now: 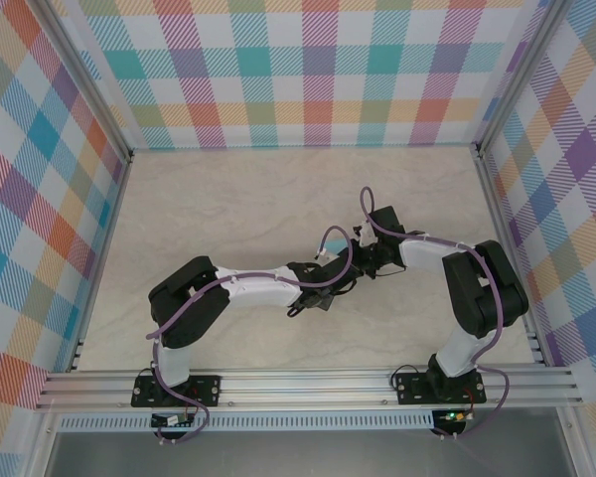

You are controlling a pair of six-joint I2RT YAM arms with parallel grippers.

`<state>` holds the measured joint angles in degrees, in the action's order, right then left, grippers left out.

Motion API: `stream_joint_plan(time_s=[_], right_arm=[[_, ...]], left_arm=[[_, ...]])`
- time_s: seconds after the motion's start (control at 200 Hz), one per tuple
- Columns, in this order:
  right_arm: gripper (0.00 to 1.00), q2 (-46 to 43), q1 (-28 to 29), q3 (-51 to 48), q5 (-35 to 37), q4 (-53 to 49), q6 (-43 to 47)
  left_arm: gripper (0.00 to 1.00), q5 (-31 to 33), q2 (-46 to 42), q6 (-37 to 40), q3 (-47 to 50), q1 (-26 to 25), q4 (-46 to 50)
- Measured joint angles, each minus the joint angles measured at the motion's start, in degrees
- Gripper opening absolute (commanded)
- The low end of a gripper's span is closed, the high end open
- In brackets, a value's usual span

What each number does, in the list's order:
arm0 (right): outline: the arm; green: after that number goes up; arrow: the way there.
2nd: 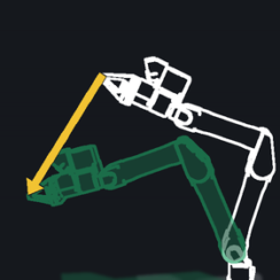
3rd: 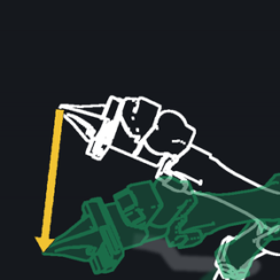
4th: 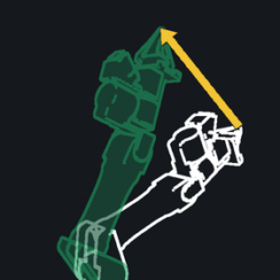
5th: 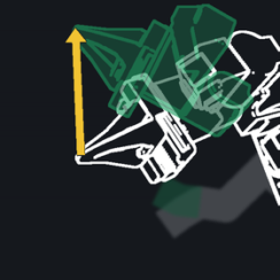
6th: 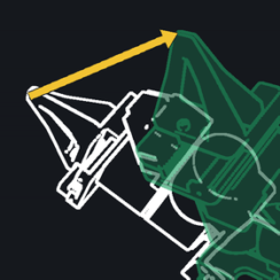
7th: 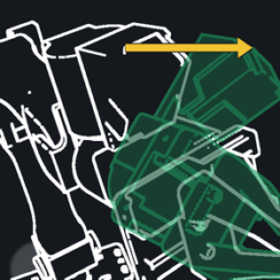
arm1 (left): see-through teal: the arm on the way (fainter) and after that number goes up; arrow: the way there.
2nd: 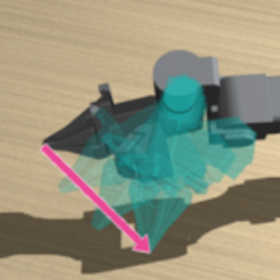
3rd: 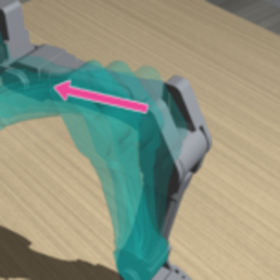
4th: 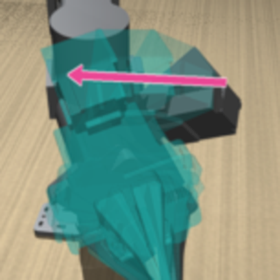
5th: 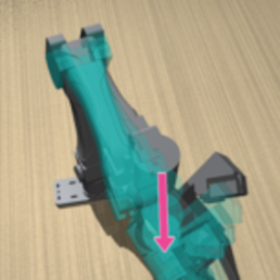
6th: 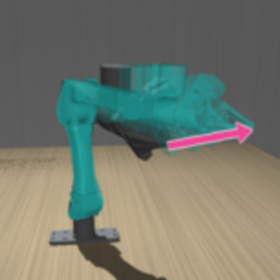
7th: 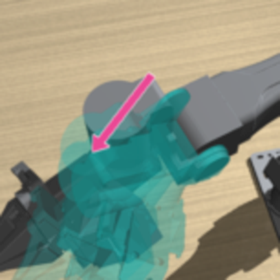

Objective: Fold a paper plane with a square sheet of paper (pick it up from the middle)
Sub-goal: Fourth fold the wing at the center of the table.

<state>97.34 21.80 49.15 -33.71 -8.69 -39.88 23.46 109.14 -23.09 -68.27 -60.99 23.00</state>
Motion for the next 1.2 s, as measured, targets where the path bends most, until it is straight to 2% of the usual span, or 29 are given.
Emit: stream_joint_plan(time_s=[0.245,0.375,0.52,0.65,0.865,1.2], right_arm=[[0.31,-2.6,0.0,0.0,1.7,-3.4,0.3],[0.42,-7.9,-0.5,0.1,3.8,-5.9,0.7],[0.47,-14.0,-1.2,-0.2,6.0,-6.6,0.9],[0.45,-17.0,-1.6,-1.9,6.6,-6.2,0.9],[0.39,-15.3,-1.6,-4.6,4.6,-4.1,0.1],[0.18,-8.8,0.6,-4.6,1.0,2.3,-1.9]], left_arm=[[0.04,-2.9,-0.8,-1.5,3.5,1.5,-4.6],[0.04,-7.1,-3.2,-2.2,6.8,3.5,-8.8],[0.03,-12.7,-5.2,-3.0,10.5,5.9,-13.8],[0.04,-19.2,-6.8,-4.0,14.1,8.6,-19.2],[0.03,-31.0,-7.4,-6.2,18.3,13.7,-27.3],[0.04,-41.7,-7.4,-8.9,21.9,18.7,-33.7]])
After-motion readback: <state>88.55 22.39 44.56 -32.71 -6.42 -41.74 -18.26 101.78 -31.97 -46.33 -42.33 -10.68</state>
